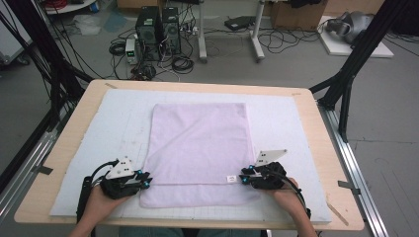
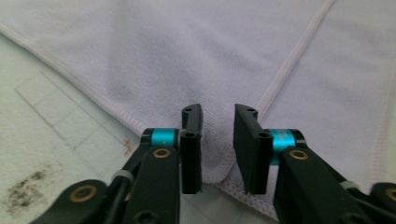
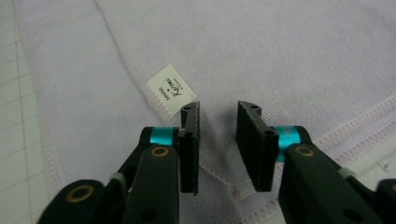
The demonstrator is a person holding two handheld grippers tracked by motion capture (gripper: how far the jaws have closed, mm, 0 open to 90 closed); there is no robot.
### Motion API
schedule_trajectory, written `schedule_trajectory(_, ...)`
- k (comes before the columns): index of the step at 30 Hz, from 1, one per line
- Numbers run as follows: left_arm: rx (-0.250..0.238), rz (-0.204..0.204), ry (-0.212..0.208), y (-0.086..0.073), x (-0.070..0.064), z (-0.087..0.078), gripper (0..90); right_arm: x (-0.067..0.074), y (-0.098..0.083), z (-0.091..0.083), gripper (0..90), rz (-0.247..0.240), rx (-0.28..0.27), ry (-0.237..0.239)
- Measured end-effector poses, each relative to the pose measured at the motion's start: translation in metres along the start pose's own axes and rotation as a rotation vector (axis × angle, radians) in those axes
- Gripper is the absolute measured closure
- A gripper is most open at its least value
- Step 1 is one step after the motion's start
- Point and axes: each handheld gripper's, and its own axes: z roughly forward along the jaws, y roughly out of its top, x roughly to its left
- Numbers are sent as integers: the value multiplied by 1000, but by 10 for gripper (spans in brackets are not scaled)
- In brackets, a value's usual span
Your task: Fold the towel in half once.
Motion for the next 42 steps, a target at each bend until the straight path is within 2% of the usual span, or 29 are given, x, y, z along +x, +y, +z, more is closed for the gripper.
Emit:
schedule_trajectory(2,-8,-5,-6,-1,1,0,799,1,0,-1,845,-15,2,0)
schedule_trajectory(4,-11,-15,-8,-1,2,0,863,1,1,-1,866,-28,5,-9)
schedule_trajectory(7,-18,-18,-6,1,2,-3,876,1,3,-5,871,-33,-8,-10)
schedule_trajectory(11,-69,-27,2,9,-1,-16,878,4,8,-17,872,-42,-41,-7)
schedule_trajectory(14,-93,-15,6,18,-6,-27,880,6,15,-31,873,-64,-77,-9)
schedule_trajectory(16,-100,10,2,22,-15,-34,880,10,19,-42,873,-81,-98,-13)
schedule_trajectory(18,-104,15,-18,22,-23,-39,881,17,18,-55,874,-104,-110,0)
schedule_trajectory(20,-94,26,-49,18,-31,-43,880,24,13,-66,874,-118,-97,23)
schedule_trajectory(21,-79,31,-80,13,-35,-44,877,27,9,-69,870,-121,-92,48)
schedule_trajectory(22,-61,26,-100,9,-37,-43,859,30,3,-71,841,-109,-77,106)
schedule_trajectory(23,-45,24,-106,6,-38,-41,795,32,-2,-70,771,-102,-60,112)
schedule_trajectory(24,-38,10,-109,3,-37,-39,739,31,-5,-68,761,-89,-42,105)
schedule_trajectory(26,-34,-14,-92,2,-33,-37,662,26,-9,-63,685,-69,-48,83)
schedule_trajectory(28,-39,-13,-69,2,-32,-35,597,17,-9,-56,637,-38,-56,49)
schedule_trajectory(30,-18,-5,-53,2,-31,-31,559,9,-7,-48,591,-11,-63,29)
schedule_trajectory(32,13,8,-42,0,-31,-25,506,1,-6,-39,559,6,-42,-4)
schedule_trajectory(33,22,9,-44,-3,-32,-23,490,-1,-7,-36,551,15,-35,-4)
schedule_trajectory(35,40,12,-53,-8,-33,-19,473,-4,-8,-30,532,26,-22,-9)
schedule_trajectory(38,12,23,-33,-13,-36,-17,480,-1,-10,-27,510,21,-11,-9)
schedule_trajectory(42,8,52,-1,-14,-41,-16,604,3,-14,-27,503,31,-21,-11)
